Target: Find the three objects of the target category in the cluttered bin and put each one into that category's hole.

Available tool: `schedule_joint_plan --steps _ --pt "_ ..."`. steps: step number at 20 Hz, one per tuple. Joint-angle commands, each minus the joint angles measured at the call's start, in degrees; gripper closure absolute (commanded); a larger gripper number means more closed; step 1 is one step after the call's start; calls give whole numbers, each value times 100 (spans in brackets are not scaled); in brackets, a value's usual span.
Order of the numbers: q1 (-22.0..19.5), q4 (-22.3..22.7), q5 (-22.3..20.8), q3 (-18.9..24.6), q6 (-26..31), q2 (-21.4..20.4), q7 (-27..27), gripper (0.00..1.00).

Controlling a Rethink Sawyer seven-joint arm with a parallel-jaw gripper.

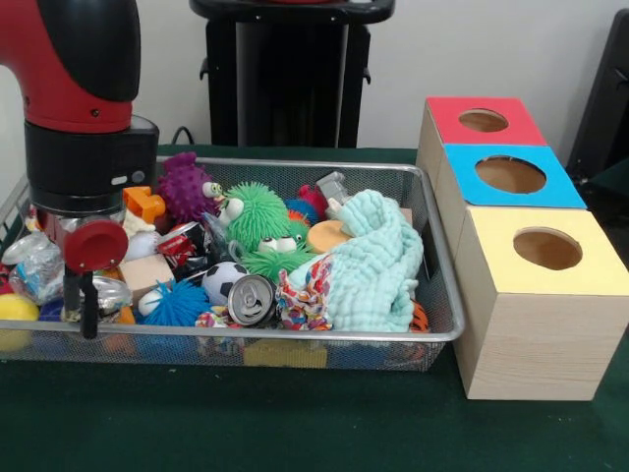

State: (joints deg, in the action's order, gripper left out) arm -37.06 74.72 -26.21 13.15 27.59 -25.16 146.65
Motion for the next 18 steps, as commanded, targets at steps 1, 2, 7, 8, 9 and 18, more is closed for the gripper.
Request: schedule_joint_plan --steps 1,2,7,8,9,18 --pt "-20 -73 156 160 1356 18 -918 0" --pt "5 -47 134 109 1217 5 -802 0" --pt "12 -47 216 116 1388 -142 -726 0" --pt "19 -44 255 122 1478 -207 -711 0" --pt "20 -30 270 128 1525 -253 -704 0" --pt "-1 27 351 168 1843 -521 -678 0"
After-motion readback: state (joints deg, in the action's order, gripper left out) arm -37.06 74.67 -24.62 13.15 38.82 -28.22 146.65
